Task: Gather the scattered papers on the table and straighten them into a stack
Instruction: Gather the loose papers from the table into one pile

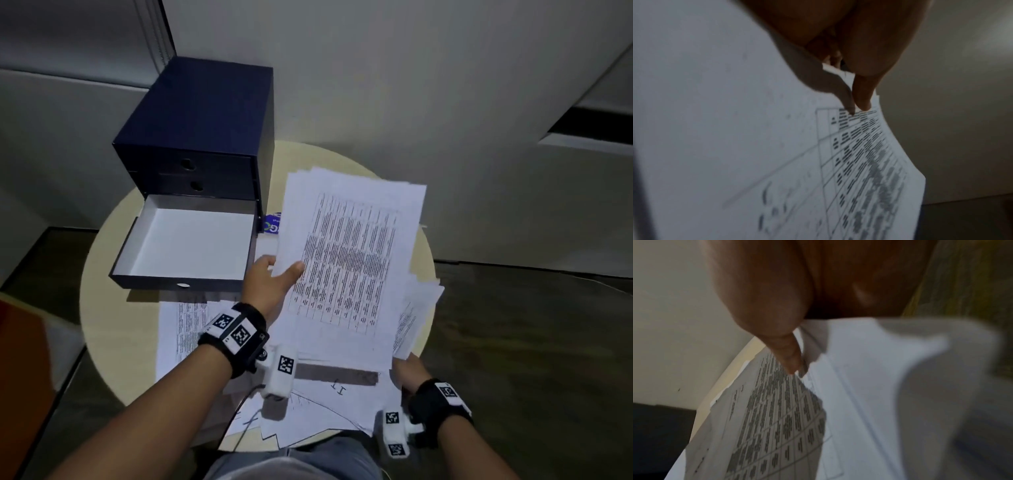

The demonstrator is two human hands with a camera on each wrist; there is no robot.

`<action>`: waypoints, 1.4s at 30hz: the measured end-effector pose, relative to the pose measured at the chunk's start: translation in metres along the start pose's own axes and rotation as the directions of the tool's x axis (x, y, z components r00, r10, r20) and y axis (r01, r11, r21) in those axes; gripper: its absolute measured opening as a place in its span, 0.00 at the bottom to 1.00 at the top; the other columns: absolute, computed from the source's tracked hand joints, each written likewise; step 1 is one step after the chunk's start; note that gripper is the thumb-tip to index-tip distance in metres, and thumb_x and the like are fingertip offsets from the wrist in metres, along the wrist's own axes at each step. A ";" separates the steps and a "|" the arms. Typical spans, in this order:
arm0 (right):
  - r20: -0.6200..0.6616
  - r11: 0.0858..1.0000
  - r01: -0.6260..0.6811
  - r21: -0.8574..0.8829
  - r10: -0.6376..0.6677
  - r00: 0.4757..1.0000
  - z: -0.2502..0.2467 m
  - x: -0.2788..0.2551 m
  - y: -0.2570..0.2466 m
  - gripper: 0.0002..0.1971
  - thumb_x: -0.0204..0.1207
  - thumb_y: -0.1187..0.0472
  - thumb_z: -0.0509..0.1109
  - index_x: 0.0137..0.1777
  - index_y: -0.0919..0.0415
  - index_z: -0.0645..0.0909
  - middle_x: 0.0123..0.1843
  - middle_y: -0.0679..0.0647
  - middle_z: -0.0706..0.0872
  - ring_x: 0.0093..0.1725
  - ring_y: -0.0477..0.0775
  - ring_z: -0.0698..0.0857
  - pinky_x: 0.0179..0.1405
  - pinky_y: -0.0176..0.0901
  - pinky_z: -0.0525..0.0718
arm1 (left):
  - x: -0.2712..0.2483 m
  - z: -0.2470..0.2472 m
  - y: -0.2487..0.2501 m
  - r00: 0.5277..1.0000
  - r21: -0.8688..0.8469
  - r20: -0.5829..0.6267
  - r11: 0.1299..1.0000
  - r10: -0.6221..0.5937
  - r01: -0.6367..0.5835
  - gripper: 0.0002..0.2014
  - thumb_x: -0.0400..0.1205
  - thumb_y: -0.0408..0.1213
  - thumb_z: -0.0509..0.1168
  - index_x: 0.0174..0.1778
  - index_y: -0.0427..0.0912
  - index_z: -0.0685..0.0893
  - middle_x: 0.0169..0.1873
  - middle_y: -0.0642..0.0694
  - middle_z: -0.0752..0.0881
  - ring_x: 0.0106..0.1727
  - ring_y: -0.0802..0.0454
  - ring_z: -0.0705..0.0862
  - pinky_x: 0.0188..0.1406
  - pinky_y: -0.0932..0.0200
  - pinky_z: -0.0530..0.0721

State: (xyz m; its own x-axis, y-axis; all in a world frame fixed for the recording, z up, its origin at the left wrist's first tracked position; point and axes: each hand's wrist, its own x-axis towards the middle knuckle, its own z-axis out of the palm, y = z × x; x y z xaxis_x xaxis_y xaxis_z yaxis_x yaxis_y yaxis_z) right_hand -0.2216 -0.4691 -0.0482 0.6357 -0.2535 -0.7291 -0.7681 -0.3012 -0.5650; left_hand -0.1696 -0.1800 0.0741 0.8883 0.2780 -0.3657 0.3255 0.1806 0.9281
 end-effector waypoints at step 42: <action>-0.073 0.997 -0.047 -0.064 0.043 0.996 0.006 0.023 0.026 0.37 0.76 0.58 0.75 0.78 0.75 0.63 0.78 0.63 0.74 0.75 0.64 0.76 0.64 0.44 0.73 | -0.004 -0.006 -0.089 0.996 0.957 -0.001 0.290 0.092 -0.026 0.13 0.78 0.37 0.62 0.57 0.47 0.84 0.61 0.45 0.74 0.63 0.44 0.71 0.61 0.48 0.71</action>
State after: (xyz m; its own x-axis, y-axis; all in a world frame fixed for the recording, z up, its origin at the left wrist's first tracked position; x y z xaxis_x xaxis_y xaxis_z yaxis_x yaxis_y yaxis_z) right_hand -0.2277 -0.4772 -0.0825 0.6063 -0.3321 -0.7226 -0.7909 -0.3468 -0.5042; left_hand -0.2045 -0.1918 -0.0077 0.9140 0.2945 -0.2792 0.3818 -0.8571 0.3458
